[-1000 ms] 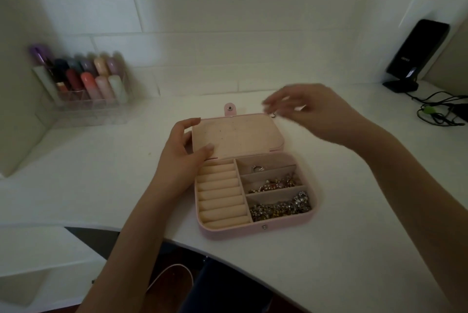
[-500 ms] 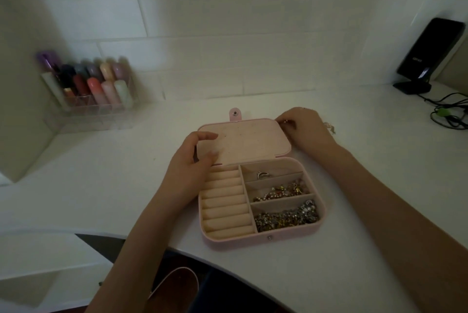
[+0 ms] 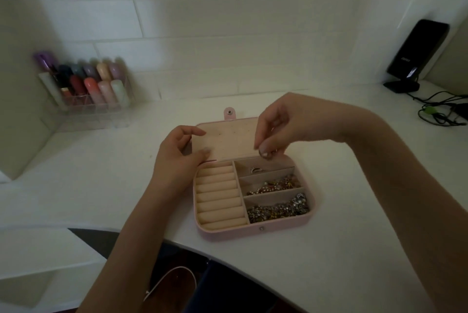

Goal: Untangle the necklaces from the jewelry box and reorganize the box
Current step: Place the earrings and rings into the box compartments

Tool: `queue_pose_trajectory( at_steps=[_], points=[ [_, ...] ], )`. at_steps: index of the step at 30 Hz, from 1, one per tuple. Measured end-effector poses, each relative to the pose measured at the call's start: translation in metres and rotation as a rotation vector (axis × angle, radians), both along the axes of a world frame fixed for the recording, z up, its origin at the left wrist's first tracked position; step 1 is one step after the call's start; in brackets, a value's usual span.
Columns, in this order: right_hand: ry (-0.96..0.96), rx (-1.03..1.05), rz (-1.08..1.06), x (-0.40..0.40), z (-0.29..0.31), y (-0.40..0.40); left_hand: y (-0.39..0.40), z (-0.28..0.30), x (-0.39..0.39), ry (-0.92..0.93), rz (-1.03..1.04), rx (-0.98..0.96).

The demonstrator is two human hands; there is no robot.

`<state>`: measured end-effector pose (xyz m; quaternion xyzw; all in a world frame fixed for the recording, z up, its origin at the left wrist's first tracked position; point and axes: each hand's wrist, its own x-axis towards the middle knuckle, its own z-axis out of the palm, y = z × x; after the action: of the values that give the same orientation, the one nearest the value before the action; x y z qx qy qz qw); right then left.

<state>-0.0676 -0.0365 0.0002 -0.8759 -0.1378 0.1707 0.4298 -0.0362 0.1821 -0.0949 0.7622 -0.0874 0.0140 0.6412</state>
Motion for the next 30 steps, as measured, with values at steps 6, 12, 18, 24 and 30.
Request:
queue_pose_trajectory(
  at_steps=[6, 12, 18, 24, 30],
  points=[
    [-0.075, -0.358, 0.009, 0.005, -0.014, 0.010, 0.000, -0.003, 0.001, -0.020, -0.017, -0.007],
    [-0.435, -0.224, -0.265, 0.028, -0.022, -0.016, -0.007, -0.002, -0.002, 0.001, 0.043, 0.285],
    [-0.487, -0.240, -0.462, 0.057, -0.093, -0.045, -0.005, -0.009, 0.004, -0.018, -0.041, 0.509],
    [-0.584, -0.279, -0.335, 0.062, -0.111, -0.046, -0.006, -0.005, 0.003, -0.040, 0.004, 0.402],
    [-0.701, -0.316, -0.444, 0.058, -0.107, -0.043, -0.008, -0.001, -0.004, -0.043, 0.042, 0.388]
  ],
)
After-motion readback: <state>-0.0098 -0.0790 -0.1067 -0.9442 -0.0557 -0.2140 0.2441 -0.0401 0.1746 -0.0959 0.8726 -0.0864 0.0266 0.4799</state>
